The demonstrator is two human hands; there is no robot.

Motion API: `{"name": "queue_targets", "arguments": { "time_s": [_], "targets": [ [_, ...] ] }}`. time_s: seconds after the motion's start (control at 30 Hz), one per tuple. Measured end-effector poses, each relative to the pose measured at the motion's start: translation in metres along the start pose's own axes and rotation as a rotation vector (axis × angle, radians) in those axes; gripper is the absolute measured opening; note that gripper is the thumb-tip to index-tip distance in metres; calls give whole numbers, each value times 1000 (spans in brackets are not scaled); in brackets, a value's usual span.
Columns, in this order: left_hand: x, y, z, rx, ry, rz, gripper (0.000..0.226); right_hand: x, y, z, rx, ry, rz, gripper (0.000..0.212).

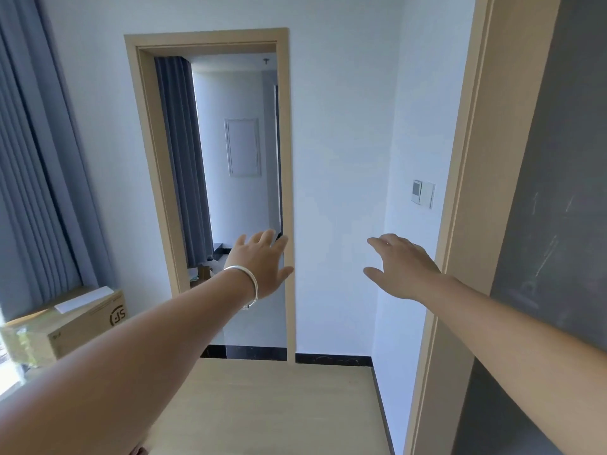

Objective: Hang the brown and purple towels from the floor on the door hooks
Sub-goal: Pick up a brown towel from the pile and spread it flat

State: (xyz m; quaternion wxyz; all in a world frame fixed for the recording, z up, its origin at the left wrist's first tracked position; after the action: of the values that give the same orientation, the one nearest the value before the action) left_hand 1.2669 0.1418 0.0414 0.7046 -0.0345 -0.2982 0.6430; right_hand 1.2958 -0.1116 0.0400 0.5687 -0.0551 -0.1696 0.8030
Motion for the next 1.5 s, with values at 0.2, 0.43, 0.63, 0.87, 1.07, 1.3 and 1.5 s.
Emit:
{"name": "queue_targets", "arguments": {
  "time_s": [0.2,0.43,0.63,0.87,1.07,1.3,1.5],
  "targets": [
    [-1,-73,-47,7,17,-16,61,-28,-72,-24,-1,18,-12,62],
    [22,-177,-99,-12,60,-13,63,-42,-182,-50,-1,48,-24,64],
    [58,-258,-145,-27,59,1,63,-37,-282,-72,-21,45,-10,64],
    [94,-308,-203,13,48,21,60,-27,-368,-120,-1,23,31,64],
    [138,-343,-263,76,-7,91,63,-5,-454,-173,22,-27,131,63],
    [213,-378,-333,155,-96,275,64,45,-576,-231,41,-116,317,61],
    [274,-392,-370,239,-156,461,64,100,-674,-269,49,-158,481,55]
  ]
}}
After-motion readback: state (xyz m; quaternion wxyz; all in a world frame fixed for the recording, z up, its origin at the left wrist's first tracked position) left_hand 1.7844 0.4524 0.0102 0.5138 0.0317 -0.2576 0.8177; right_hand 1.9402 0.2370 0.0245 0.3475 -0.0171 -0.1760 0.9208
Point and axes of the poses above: each hand's wrist, its own y-axis away from the middle knuckle, its own z-axis out of the back of the hand, x = y × z, the point moved 4 cm from there along -y, towards the middle knuckle, and after that the axes turned 5 degrees about -y, right-handed, at the moved point
